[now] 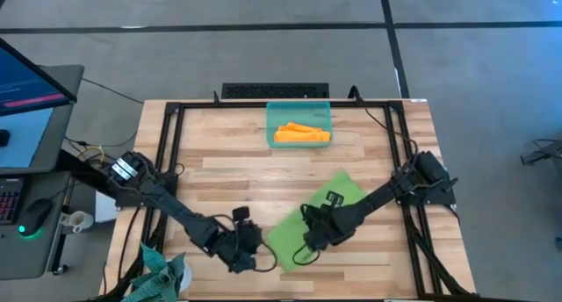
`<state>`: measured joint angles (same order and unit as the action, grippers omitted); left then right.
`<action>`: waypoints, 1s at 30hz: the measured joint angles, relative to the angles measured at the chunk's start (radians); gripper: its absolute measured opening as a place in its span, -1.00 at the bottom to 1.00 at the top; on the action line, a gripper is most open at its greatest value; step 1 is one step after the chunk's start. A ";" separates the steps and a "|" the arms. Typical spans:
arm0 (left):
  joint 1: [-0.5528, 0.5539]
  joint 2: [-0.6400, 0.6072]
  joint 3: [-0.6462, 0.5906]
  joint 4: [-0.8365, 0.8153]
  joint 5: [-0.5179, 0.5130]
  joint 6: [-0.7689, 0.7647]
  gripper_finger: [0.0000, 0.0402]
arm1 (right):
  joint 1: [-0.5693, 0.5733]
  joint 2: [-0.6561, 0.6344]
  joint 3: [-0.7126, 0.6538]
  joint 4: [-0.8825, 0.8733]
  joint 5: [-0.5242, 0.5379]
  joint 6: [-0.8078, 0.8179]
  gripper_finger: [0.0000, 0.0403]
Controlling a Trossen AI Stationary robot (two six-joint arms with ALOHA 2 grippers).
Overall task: Roll microfiber towels into tight, uniform cylinder then place into a basket
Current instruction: Fold the green microfiber towel
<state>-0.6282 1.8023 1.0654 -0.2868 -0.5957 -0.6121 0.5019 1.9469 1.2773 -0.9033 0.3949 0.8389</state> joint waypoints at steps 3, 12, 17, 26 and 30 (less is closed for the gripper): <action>0.057 0.000 -0.010 0.091 0.014 0.103 -0.23 | 0.032 0.002 0.009 -0.095 0.040 0.069 -0.41; 0.175 0.000 -0.028 0.313 0.178 0.306 -0.23 | 0.110 0.000 0.005 -0.400 0.106 0.297 -0.41; 0.217 0.000 -0.028 0.319 0.292 0.372 -0.23 | 0.100 -0.003 -0.025 -0.513 0.112 0.347 -0.41; 0.313 -0.004 0.051 0.327 0.434 0.494 -0.23 | 0.062 -0.271 -0.200 -0.515 0.205 0.408 -0.41; 0.342 -0.004 0.116 0.259 0.451 0.500 -0.23 | 0.067 -0.480 -0.331 -0.385 0.239 0.491 -0.41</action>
<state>-0.2862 1.7981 1.1813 -0.0283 -0.1445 -0.1120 0.5693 1.4669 0.9459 -1.2880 0.6343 1.3302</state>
